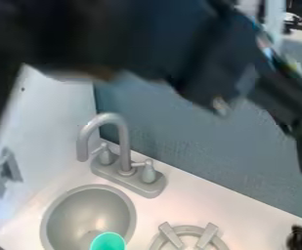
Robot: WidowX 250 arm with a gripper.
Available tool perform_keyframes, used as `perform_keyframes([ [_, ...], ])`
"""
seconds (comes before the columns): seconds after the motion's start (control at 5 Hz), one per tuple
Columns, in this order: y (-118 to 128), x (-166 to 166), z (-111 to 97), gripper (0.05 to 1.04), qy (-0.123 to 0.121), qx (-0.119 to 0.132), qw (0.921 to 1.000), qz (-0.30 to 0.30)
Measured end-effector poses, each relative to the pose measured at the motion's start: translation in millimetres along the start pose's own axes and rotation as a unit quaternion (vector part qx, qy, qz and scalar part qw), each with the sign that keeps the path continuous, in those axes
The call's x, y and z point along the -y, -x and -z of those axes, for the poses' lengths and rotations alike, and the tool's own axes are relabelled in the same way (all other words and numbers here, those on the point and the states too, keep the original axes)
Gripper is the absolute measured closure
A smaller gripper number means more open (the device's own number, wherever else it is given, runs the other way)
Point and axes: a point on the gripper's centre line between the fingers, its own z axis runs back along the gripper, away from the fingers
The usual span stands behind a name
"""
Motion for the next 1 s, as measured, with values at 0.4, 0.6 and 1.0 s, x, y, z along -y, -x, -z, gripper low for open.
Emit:
perform_keyframes([
  [0.4, 58, -20, -56, 0.076, -0.111, -0.015, 0.9898, -0.088],
  [0.6, 92, -52, -74, 0.076, -0.157, -0.005, 0.9762, -0.149],
  [1.0, 112, -113, -52, 0.076, -0.113, -0.027, 0.9694, -0.216],
])
